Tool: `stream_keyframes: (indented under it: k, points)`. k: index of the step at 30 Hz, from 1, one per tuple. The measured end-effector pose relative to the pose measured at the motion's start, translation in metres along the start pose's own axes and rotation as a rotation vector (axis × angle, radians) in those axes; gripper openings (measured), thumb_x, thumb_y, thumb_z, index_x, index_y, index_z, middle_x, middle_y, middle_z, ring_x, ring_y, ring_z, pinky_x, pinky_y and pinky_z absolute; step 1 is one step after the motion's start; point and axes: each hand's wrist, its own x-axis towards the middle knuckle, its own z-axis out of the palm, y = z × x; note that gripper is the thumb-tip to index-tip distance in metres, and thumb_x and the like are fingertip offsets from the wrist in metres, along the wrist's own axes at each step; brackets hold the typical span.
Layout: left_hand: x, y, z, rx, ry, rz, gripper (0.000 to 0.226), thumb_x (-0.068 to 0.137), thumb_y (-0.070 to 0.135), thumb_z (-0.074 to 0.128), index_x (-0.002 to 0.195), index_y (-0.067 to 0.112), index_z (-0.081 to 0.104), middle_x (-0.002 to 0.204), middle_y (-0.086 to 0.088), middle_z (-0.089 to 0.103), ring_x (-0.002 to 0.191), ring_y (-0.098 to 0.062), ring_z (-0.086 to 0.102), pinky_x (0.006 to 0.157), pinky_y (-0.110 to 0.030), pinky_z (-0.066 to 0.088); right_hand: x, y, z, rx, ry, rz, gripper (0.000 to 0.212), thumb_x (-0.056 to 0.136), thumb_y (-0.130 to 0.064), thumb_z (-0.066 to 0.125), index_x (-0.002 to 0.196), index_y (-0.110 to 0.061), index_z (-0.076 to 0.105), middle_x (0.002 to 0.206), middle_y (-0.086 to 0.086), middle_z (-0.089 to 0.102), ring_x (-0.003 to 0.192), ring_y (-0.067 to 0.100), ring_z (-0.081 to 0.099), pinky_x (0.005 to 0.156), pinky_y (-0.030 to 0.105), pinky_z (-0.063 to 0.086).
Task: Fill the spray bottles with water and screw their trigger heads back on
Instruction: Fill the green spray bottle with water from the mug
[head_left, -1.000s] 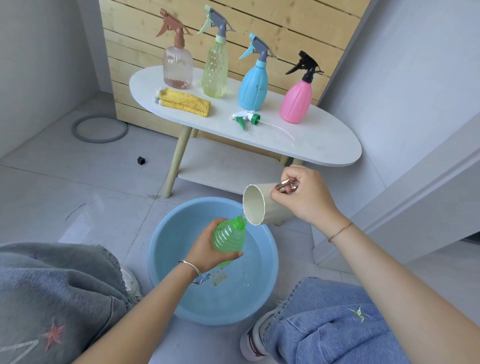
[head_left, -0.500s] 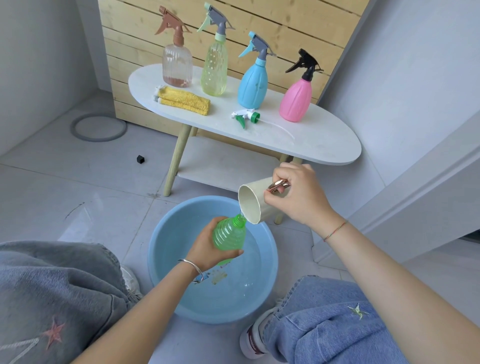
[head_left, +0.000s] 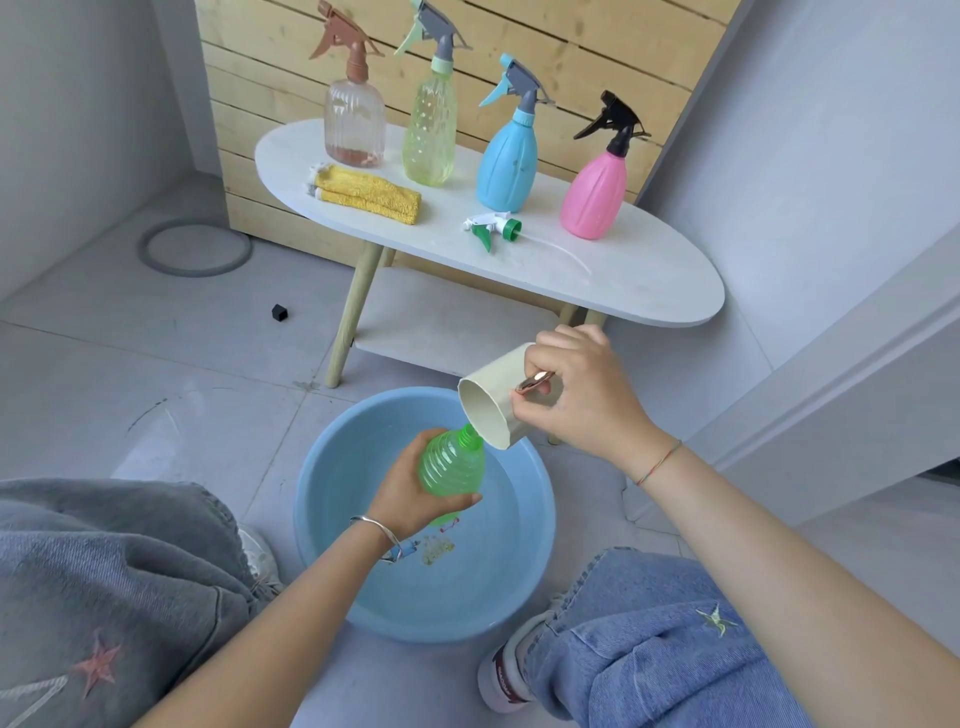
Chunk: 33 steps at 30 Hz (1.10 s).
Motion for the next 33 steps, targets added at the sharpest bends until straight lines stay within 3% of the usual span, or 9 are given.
stream_keyframes:
  k: [4, 7, 10, 13, 17, 22, 26, 33]
  points:
    - [0.001, -0.004, -0.004, -0.019, 0.024, -0.006, 0.069, 0.062, 0.025, 0.090, 0.118, 0.029, 0.051, 0.110, 0.016, 0.061, 0.099, 0.012, 0.054, 0.074, -0.001, 0.040, 0.000, 0.010, 0.001, 0.130, 0.034, 0.156, 0.028, 0.068, -0.025, 0.063, 0.057, -0.021, 0.038, 0.057, -0.006, 0.041, 0.059, 0.016, 0.041, 0.071, 0.028, 0.030]
    - [0.003, -0.008, -0.010, -0.044, 0.059, -0.019, 0.071, 0.061, 0.025, 0.091, 0.119, 0.029, 0.051, 0.109, 0.015, 0.062, 0.097, 0.011, 0.056, 0.073, -0.002, 0.040, -0.001, 0.028, 0.012, 0.319, 0.076, 0.423, 0.032, 0.072, -0.019, 0.070, 0.057, -0.008, 0.043, 0.055, -0.003, 0.042, 0.053, 0.010, 0.036, 0.056, 0.024, 0.030]
    - [0.005, -0.011, -0.018, -0.059, 0.119, -0.028, 0.070, 0.061, 0.029, 0.090, 0.118, 0.034, 0.050, 0.109, 0.016, 0.062, 0.100, 0.008, 0.057, 0.077, -0.007, 0.041, -0.007, 0.046, 0.034, 0.450, -0.040, 0.717, 0.036, 0.076, -0.020, 0.074, 0.059, -0.007, 0.045, 0.053, -0.003, 0.036, 0.049, 0.008, 0.028, 0.048, 0.020, 0.023]
    - [0.009, -0.015, -0.026, -0.066, 0.162, -0.028, 0.070, 0.061, 0.029, 0.091, 0.116, 0.035, 0.049, 0.109, 0.015, 0.062, 0.101, 0.006, 0.057, 0.082, -0.011, 0.043, -0.025, 0.055, 0.072, 0.369, -0.208, 0.860, 0.044, 0.080, -0.030, 0.071, 0.055, -0.017, 0.037, 0.053, -0.003, 0.036, 0.053, 0.014, 0.033, 0.049, 0.023, 0.025]
    - [0.010, -0.025, -0.037, -0.081, 0.203, -0.046, 0.075, 0.053, 0.038, 0.092, 0.116, 0.031, 0.051, 0.106, 0.013, 0.064, 0.097, 0.002, 0.061, 0.084, -0.016, 0.046, -0.065, 0.050, 0.133, 0.133, -0.389, 0.911, 0.038, 0.087, -0.034, 0.057, 0.058, -0.016, 0.039, 0.063, 0.001, 0.053, 0.073, 0.026, 0.055, 0.068, 0.032, 0.035]
    - [0.007, -0.036, -0.044, -0.068, 0.253, -0.067, 0.067, 0.061, 0.013, 0.090, 0.114, 0.023, 0.051, 0.102, 0.012, 0.062, 0.086, 0.015, 0.058, 0.074, -0.002, 0.042, -0.114, 0.029, 0.188, 0.004, -0.531, 0.858, 0.036, 0.086, -0.026, 0.049, 0.055, -0.021, 0.031, 0.064, -0.004, 0.040, 0.077, 0.024, 0.045, 0.073, 0.031, 0.023]
    - [0.008, -0.042, -0.047, -0.057, 0.269, -0.082, 0.067, 0.063, 0.007, 0.088, 0.116, 0.021, 0.049, 0.102, 0.017, 0.058, 0.084, 0.022, 0.054, 0.071, 0.003, 0.038, -0.131, 0.028, 0.206, -0.010, -0.573, 0.843, 0.036, 0.087, -0.027, 0.048, 0.056, -0.020, 0.031, 0.064, -0.005, 0.038, 0.077, 0.023, 0.044, 0.073, 0.030, 0.022]
    - [0.014, -0.046, -0.047, -0.054, 0.268, -0.079, 0.067, 0.063, 0.005, 0.087, 0.116, 0.019, 0.049, 0.102, 0.016, 0.058, 0.084, 0.021, 0.055, 0.072, 0.002, 0.039, -0.141, 0.029, 0.221, 0.014, -0.623, 0.813, 0.037, 0.089, -0.026, 0.046, 0.057, -0.020, 0.028, 0.064, -0.007, 0.033, 0.076, 0.020, 0.038, 0.072, 0.029, 0.021]
